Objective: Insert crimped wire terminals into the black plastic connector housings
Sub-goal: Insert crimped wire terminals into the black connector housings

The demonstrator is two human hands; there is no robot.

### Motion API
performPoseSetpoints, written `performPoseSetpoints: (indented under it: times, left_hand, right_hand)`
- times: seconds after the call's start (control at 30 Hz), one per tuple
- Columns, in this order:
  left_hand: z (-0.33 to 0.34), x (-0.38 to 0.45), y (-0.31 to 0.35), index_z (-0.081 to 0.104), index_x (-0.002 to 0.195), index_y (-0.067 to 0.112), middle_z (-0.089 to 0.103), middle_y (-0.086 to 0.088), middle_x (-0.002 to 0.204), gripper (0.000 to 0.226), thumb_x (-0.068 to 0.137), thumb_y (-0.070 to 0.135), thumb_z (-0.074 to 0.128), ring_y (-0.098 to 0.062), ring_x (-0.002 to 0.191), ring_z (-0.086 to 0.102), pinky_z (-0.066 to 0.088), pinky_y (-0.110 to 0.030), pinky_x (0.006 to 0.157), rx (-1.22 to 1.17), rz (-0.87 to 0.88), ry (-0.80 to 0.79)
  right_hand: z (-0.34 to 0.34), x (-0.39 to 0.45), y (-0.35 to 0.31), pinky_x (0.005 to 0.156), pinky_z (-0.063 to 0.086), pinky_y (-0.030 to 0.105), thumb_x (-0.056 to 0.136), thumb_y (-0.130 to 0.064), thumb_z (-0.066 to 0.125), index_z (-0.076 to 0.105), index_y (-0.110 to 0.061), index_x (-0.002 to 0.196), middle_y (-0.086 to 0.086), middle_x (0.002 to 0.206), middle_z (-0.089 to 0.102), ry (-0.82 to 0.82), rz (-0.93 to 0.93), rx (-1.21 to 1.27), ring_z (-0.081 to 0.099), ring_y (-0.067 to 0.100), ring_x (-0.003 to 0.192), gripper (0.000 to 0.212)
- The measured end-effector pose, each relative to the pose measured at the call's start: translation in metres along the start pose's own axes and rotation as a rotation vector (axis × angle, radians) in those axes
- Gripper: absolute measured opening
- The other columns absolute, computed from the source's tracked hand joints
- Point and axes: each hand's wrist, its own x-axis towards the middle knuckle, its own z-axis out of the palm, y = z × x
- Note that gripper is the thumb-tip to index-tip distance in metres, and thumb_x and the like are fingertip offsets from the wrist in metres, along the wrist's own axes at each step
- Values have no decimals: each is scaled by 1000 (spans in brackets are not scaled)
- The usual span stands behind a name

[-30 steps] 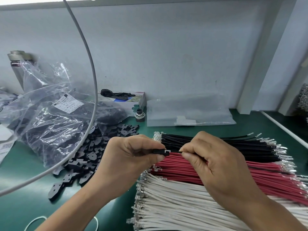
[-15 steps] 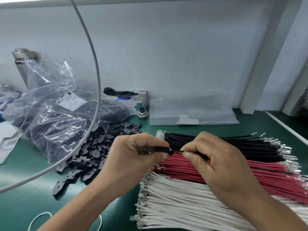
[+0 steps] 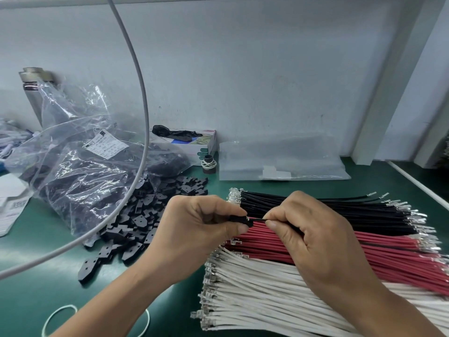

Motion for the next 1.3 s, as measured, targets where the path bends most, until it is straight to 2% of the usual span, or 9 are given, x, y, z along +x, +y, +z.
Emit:
performPoseSetpoints:
  times: [0.2, 0.37, 0.53, 0.63, 0.7, 0.87, 1.03, 1.2, 1.3]
  left_hand:
    - [1, -3, 2, 83, 85, 18, 78, -10, 79, 20, 66, 13, 87, -42, 76, 72, 61, -58, 74, 30, 22, -6]
    - [1, -3, 1, 83, 85, 21, 77, -5, 77, 25, 71, 2, 89, -29, 70, 70, 61, -32, 65, 115, 64, -7]
    - [-2, 0, 1, 82, 90, 25, 79, -4, 79, 22, 69, 21, 87, -26, 72, 76, 65, -40, 72, 87, 3, 15]
    - [-6, 4, -1, 81, 88, 21, 78, -2, 75, 15, 73, 20, 85, -18, 65, 75, 58, -22, 60, 84, 7, 110]
    - [-11, 7, -2, 80, 89, 16, 78, -3, 76, 13, 79, 9, 84, -14, 62, 74, 53, -14, 56, 36, -18, 190]
    - [-12, 7, -2, 79, 91, 15, 78, -4, 76, 13, 80, 9, 84, -15, 63, 74, 55, -19, 55, 30, -77, 223]
    - [-12, 6, -4, 80, 91, 17, 78, -4, 77, 13, 80, 10, 84, -17, 63, 73, 55, -20, 55, 8, -100, 228]
    - [-14, 7, -4, 81, 100, 19, 79, -9, 83, 21, 82, 9, 81, -20, 65, 72, 55, -21, 55, -75, -143, 229]
    - [-14, 7, -2, 82, 96, 15, 79, -13, 86, 20, 76, 16, 82, -20, 64, 71, 56, -23, 54, -159, -177, 220]
  right_hand:
    - [5, -1, -1, 68, 48, 24, 94, -26, 60, 70, -23, 86, -17, 83, 55, 18, -27, -9, 56, 5, 77, 13]
    - [5, 0, -3, 66, 47, 26, 97, -32, 54, 69, -22, 87, -15, 83, 53, 26, -67, -19, 54, 5, 75, 21]
    - [0, 7, 0, 62, 51, 30, 97, -31, 62, 73, -24, 91, -16, 86, 58, 41, -69, -136, 56, 6, 78, 14]
    - [-4, 10, -1, 65, 48, 32, 95, -19, 69, 75, -16, 95, -6, 90, 61, 183, -164, -281, 53, 15, 83, 6]
    - [-5, 7, -2, 64, 48, 31, 92, -20, 71, 75, -18, 94, -7, 89, 61, 145, -195, -294, 53, 15, 81, 5]
    - [6, 2, -2, 72, 46, 22, 89, -39, 73, 75, -37, 107, -20, 88, 55, -258, 38, -244, 50, 3, 89, 18]
    - [2, 1, -1, 62, 44, 15, 85, -25, 79, 74, -32, 82, -20, 81, 57, -223, 46, -212, 54, 3, 80, 9]
    - [-5, 1, 5, 58, 53, 26, 90, -21, 71, 69, -29, 90, -18, 84, 61, -155, 15, -256, 61, 5, 76, 9]
    - [-6, 1, 8, 68, 54, 25, 95, -24, 59, 71, -28, 104, -18, 91, 62, -89, 42, -92, 63, 5, 80, 15]
